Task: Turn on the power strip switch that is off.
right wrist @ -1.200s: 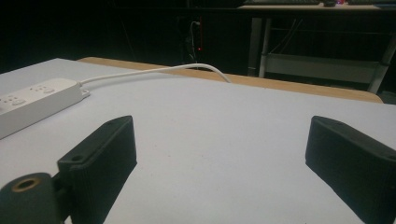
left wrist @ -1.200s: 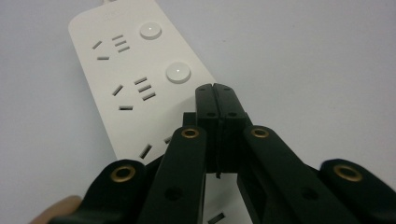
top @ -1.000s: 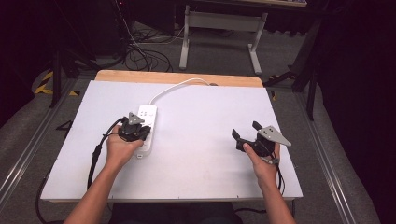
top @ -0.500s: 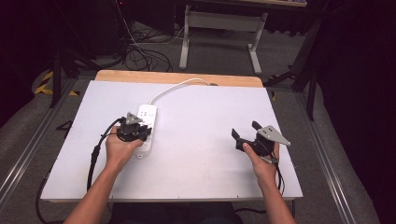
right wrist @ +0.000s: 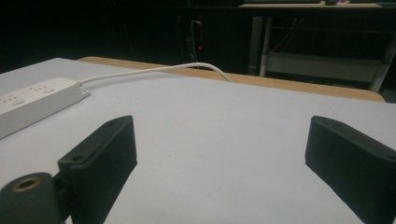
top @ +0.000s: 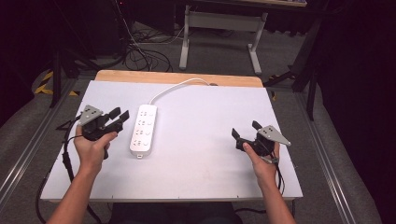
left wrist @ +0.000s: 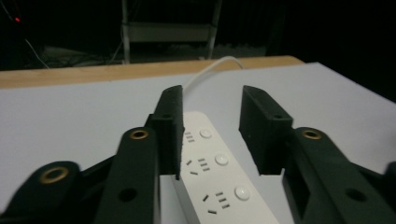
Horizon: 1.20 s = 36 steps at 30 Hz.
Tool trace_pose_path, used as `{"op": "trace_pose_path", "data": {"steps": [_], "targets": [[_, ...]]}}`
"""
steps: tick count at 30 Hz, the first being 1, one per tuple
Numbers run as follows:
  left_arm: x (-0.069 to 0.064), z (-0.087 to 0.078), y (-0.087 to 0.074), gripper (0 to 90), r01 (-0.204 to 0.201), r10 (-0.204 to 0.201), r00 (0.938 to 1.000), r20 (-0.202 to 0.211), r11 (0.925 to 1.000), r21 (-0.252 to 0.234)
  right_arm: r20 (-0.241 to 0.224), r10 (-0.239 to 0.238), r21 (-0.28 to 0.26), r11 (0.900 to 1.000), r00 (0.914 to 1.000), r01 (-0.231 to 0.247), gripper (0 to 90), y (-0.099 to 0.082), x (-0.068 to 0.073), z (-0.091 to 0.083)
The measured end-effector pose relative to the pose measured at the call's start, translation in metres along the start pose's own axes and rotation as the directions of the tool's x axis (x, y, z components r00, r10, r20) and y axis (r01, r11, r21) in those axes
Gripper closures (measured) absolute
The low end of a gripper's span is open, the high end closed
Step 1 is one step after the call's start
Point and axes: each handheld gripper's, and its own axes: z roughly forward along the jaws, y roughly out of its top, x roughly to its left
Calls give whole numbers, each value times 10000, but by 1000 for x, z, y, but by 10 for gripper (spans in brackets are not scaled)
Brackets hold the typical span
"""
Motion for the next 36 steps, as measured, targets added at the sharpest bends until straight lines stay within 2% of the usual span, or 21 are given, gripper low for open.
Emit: {"op": "trace_pose_path", "data": {"steps": [3,5,7,9,13,16,17,18,19,21,26,36], "targets": [[1,-9,0,503,-217,198,9981,-589,9993,-313,-58,-25,58,10000,10000,25,93,-1,1,1],[4,-14,-2,374,-307,293,9983,-499,9992,-267,-75,-61,65,10000,10000,62,92,-1,2,1],[7,-20,-3,317,-545,525,9976,-444,9975,-460,-86,-61,54,10000,9999,62,93,-1,2,1],[9,-25,-2,232,-567,543,9975,-460,9970,-526,-87,-28,76,10000,10000,29,92,-1,2,1],[12,-34,-2,153,-553,520,9974,-495,9962,-676,-71,-15,95,10000,10000,16,92,-1,1,0],[14,-40,-4,117,-538,481,9958,-784,9959,-721,-89,-79,86,9999,9999,80,92,-1,1,0],[15,-42,-5,91,-561,490,9946,-913,9955,-763,-92,-56,101,9999,9999,57,93,-1,1,1],[16,-44,-5,26,-517,420,9928,-1122,9950,-852,-84,-77,92,9999,9999,78,92,-1,2,1],[18,-48,-6,11,-458,300,9894,-1421,9930,-1093,-87,-75,93,9999,9999,76,92,-1,2,1],[20,-49,-7,18,-400,210,9878,-1544,9919,-1207,-103,-82,105,9999,9999,83,93,-1,3,1],[26,-50,-11,17,-318,87,9811,-1931,9926,-1171,-121,-111,159,9998,9999,113,93,-1,3,2],[29,-48,-16,19,-159,-62,9785,-2063,9943,-1052,-118,-119,162,9998,9999,121,92,-2,3,2]]}}
